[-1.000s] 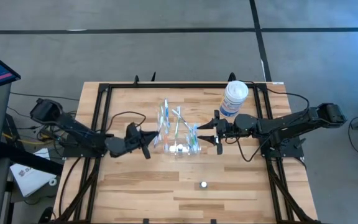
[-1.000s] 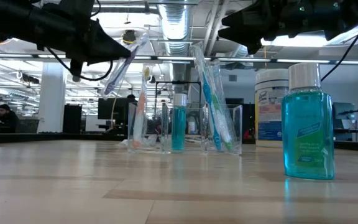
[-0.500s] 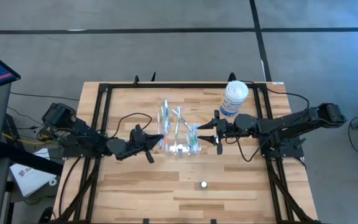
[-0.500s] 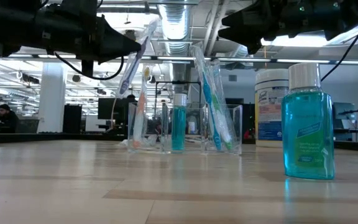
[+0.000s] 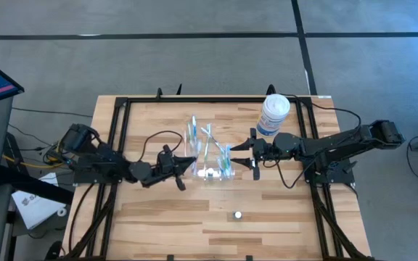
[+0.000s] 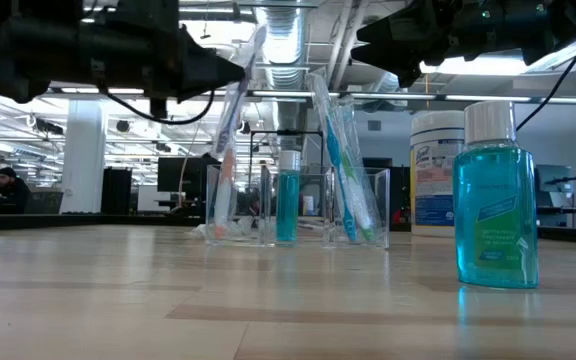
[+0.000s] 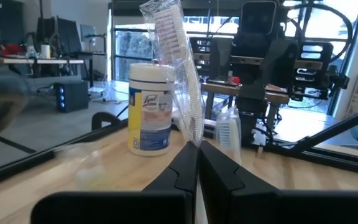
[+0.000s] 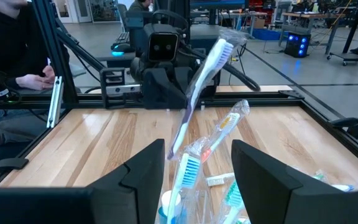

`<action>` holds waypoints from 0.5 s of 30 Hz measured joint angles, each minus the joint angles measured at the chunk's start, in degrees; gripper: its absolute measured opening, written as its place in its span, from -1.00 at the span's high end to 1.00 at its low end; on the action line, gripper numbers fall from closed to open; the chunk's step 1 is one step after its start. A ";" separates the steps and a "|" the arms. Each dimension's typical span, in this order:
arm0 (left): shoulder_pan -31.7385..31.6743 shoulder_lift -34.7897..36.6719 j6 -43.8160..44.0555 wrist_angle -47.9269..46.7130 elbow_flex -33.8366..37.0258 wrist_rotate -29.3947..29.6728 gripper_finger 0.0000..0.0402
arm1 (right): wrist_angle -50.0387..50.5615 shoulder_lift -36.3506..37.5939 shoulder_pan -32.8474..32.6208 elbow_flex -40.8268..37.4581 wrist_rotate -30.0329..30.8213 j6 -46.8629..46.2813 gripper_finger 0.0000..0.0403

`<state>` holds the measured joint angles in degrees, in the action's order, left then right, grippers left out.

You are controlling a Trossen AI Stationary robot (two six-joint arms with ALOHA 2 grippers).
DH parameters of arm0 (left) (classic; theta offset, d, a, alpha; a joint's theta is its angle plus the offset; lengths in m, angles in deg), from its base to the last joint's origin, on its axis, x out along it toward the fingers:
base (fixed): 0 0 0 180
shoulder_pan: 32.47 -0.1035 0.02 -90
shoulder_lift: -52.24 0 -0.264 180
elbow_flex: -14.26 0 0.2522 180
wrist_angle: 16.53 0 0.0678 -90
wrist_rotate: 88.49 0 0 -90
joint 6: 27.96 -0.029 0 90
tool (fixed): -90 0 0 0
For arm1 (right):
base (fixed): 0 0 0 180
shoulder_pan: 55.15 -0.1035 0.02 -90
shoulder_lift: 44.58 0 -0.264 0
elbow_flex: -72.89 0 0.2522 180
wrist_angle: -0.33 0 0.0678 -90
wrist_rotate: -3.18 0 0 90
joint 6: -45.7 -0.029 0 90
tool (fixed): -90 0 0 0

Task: Pick & Place toothbrushing station
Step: Put the left purple toothbrush into the transparent organizer

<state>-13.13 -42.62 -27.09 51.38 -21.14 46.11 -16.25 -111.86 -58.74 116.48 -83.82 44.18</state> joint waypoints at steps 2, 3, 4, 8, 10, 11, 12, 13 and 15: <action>-0.91 -1.44 -0.26 0.04 -1.29 -1.17 1.00 | 0.13 0.00 0.01 0.00 0.00 0.00 0.12; -1.23 -2.24 -0.29 0.04 -1.84 -1.38 1.00 | 0.13 0.00 0.01 0.00 0.00 0.00 0.12; -1.47 -2.91 -0.40 -0.03 -2.27 -1.42 1.00 | 0.16 0.00 0.00 0.00 0.00 0.00 0.12; -2.13 -4.87 -0.65 0.36 -3.68 -1.47 1.00 | 0.67 0.00 -0.01 0.00 0.00 0.00 0.12; -2.13 -5.99 -0.65 0.35 -4.15 -1.47 1.00 | 0.97 0.00 0.01 0.00 0.00 0.00 0.12; -2.13 -6.56 -0.65 0.33 -4.31 -1.45 1.00 | 1.08 0.00 0.00 0.00 0.00 0.00 0.12; -2.13 -7.04 -0.63 0.36 -4.52 -1.47 1.00 | 1.09 0.00 0.01 0.00 0.00 0.00 0.12; -2.13 -7.62 -0.63 0.45 -4.84 -1.45 1.00 | 1.07 0.00 0.00 0.00 0.00 0.00 0.12; -2.13 -8.56 -0.64 0.49 -5.32 -1.47 1.00 | 1.11 0.00 -0.01 0.00 0.00 0.00 0.12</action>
<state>-15.26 -51.18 -27.73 51.87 -26.45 44.64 -15.14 -111.86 -58.75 116.48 -83.82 44.18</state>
